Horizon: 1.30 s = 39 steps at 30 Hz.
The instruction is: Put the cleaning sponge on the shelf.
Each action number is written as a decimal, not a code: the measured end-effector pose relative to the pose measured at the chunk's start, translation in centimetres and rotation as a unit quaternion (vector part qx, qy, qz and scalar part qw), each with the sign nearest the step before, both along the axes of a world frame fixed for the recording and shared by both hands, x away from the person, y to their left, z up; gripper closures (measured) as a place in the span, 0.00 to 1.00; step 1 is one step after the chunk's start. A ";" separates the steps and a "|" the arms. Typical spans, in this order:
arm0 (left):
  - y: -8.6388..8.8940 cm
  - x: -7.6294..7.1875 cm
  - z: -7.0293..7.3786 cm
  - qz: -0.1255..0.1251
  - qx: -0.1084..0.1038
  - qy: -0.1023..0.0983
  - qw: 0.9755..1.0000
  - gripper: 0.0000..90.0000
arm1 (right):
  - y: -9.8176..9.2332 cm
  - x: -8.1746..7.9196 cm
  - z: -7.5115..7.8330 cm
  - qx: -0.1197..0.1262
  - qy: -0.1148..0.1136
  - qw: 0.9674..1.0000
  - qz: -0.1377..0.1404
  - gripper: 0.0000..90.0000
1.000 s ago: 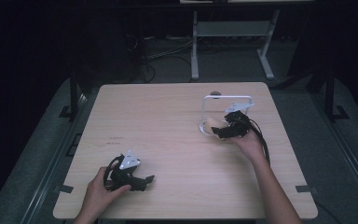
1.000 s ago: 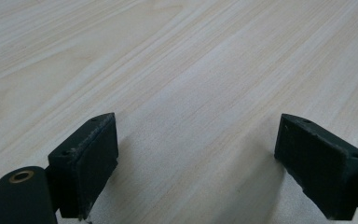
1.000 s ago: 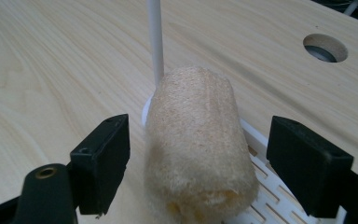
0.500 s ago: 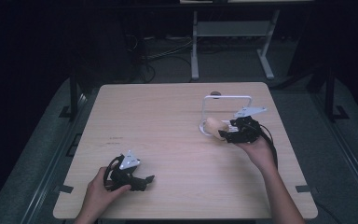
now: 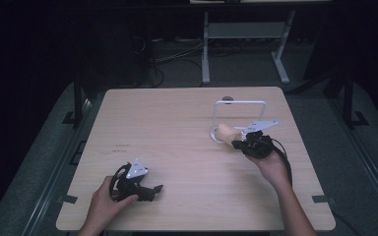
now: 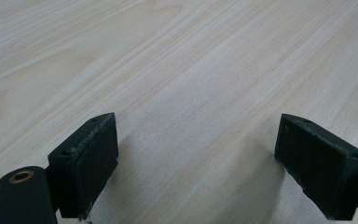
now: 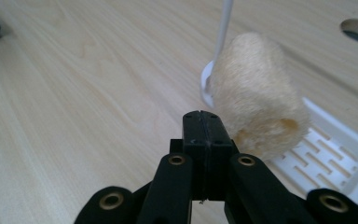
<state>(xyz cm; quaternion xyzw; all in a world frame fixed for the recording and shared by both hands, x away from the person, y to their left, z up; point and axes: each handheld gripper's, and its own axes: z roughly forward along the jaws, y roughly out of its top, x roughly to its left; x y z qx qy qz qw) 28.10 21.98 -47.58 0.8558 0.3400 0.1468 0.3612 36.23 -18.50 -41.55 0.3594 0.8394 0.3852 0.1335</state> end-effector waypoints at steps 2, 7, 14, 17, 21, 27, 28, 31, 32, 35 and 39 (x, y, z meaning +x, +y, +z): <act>0.0 0.0 0.0 0.000 0.001 0.000 1.000 0.14 | 0.4 0.0 -0.7 -0.008 0.008 1.000 0.005 1.00; 0.0 0.0 0.0 0.000 0.001 0.001 1.000 0.14 | 1.2 0.4 -2.2 -0.016 0.016 1.000 0.009 1.00; 0.0 0.0 0.0 0.000 0.001 0.001 1.000 0.14 | 1.7 1.0 -3.5 -0.019 0.031 0.999 0.008 1.00; 0.0 0.0 0.0 0.000 0.001 0.001 1.000 0.14 | 1.8 1.1 -3.9 -0.022 0.034 0.999 0.008 1.00; 0.0 0.0 0.0 0.000 0.001 0.001 1.000 0.14 | 1.9 1.3 -4.2 -0.022 0.032 0.999 0.005 1.00; 0.0 0.0 0.0 0.000 0.000 0.001 1.000 0.14 | 1.3 1.7 -4.4 -0.019 0.025 0.999 -0.014 1.00; 0.0 0.0 0.0 0.000 0.001 0.001 1.000 0.14 | 1.1 1.7 -4.4 -0.018 0.025 0.999 -0.016 1.00; 0.0 0.0 0.0 0.000 0.001 0.001 1.000 0.14 | 0.7 1.7 -4.3 -0.016 0.023 0.999 -0.022 1.00; 0.0 0.0 0.0 0.000 0.001 0.001 1.000 0.14 | 0.6 1.8 -4.3 -0.016 0.021 0.999 -0.025 1.00; 0.0 0.0 0.0 0.000 0.001 0.001 1.000 0.14 | 0.4 1.8 -4.3 -0.013 0.019 0.999 -0.029 1.00; 0.0 0.0 0.0 0.000 0.001 0.001 1.000 0.14 | 0.0 1.8 -4.1 -0.014 0.011 0.999 -0.037 1.00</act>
